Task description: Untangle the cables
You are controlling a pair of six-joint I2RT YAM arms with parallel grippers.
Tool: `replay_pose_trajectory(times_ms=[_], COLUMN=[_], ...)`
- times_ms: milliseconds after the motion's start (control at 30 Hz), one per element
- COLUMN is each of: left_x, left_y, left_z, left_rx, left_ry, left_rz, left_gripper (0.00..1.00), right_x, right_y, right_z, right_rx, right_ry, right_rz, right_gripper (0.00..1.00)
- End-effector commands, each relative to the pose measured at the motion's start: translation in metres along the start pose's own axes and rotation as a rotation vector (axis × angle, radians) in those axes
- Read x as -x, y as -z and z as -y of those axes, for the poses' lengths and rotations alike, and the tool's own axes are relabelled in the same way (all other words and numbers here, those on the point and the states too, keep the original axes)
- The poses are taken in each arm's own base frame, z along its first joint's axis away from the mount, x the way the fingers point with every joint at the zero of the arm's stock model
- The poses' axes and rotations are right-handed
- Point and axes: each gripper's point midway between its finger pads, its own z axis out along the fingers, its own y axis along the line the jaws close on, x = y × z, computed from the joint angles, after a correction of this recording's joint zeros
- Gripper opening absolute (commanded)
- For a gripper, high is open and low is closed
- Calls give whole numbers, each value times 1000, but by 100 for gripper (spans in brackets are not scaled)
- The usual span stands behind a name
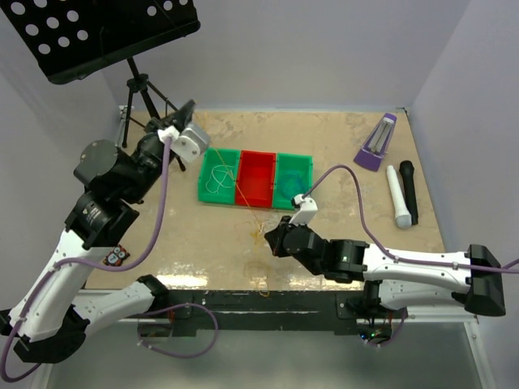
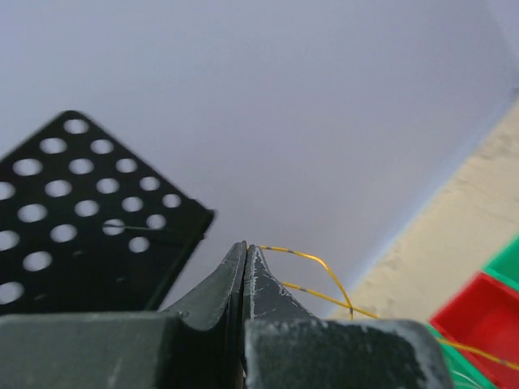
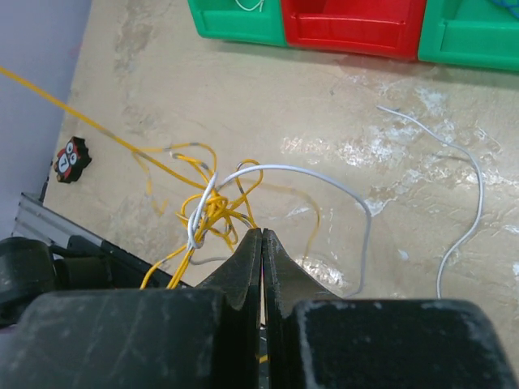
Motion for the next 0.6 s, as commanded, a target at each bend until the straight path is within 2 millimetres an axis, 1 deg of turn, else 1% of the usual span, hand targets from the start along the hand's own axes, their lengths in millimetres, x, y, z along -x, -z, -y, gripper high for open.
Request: replay_pose_trajectory(times_ms=[0,100,267,367,400,433,533,567], left_x=[61,80,120,142,145,144,131,127], left_y=[56,82,127,145,143,138,120,120], left_z=[-140,-171,-212,-232,-234,-231,-208,-203], left_rx=[611,778,997,1066,1046,1000,866,863], left_ry=[-135,-197,-276,-302,-277,-263,-267,-281], left_rz=[120,159,239,265,272,266,251,252], left_gripper=[0,0,0,0,0,0,0,0], right_x=[-15,-20,-27,-31,-31,-30,-27,-26], right_y=[0,-1,-3,-4,-5,-5,-5,-4], right_z=[27,30,34,37,37,35,33,34], right_rx=[-114,-127,-151,-167,-168,-162,-156,-161], right_ry=[37,44,60,66,66,63,61,63], right_rz=[-51,-68,-89,-102,-101,-100,-89,-89], right_gripper=[0,0,0,0,0,0,0,0])
